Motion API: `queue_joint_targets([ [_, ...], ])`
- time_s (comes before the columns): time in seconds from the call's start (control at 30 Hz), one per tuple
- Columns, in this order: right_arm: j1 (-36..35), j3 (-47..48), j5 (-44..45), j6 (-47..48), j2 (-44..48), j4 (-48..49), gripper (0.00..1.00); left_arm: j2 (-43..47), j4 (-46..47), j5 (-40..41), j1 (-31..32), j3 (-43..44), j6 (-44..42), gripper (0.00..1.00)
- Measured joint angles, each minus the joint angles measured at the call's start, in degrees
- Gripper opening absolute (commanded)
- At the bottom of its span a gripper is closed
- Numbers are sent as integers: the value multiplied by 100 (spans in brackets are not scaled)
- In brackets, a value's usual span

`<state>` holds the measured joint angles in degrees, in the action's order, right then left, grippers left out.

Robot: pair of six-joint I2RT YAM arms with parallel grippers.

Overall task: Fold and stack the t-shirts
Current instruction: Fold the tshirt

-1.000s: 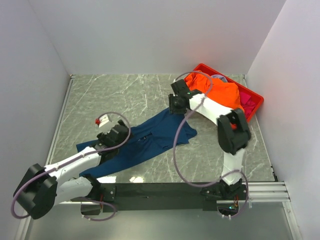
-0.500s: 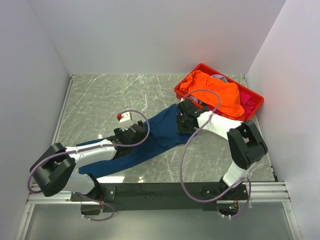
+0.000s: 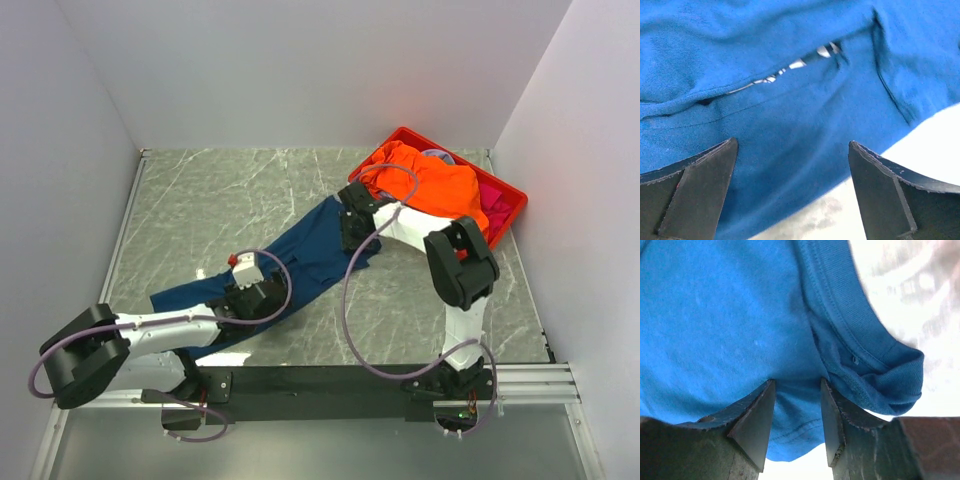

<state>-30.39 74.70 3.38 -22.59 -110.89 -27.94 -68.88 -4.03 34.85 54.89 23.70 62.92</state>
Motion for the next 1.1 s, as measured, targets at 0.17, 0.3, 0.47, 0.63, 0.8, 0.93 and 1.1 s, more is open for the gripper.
queue_joint_targets([
  [0.17, 0, 1167, -61, 111, -787, -317, 49, 109, -26, 52, 348, -59, 470, 99],
  [0.3, 0, 2157, -177, 153, -1401, -605, 49, 92, -118, 114, 531, -26, 852, 100],
  [0.47, 2, 3023, -286, 170, -1921, -855, 49, -179, -400, 188, 723, 262, 1340, 99],
  [0.63, 31, 3821, -468, 190, -2374, -1176, 49, -466, -505, 131, 813, 553, 1541, 99],
  [0.8, 131, 4706, -708, 219, -2870, -1425, 48, -780, -581, 74, 837, 986, 1574, 99],
  [0.93, 234, 4841, -839, 286, -2946, -1392, 49, -997, -750, 103, 839, 1534, 1456, 99],
  [1.1, 273, 4131, -1003, 431, -2524, -920, 50, -1008, -874, 258, 772, 2173, 999, 99],
])
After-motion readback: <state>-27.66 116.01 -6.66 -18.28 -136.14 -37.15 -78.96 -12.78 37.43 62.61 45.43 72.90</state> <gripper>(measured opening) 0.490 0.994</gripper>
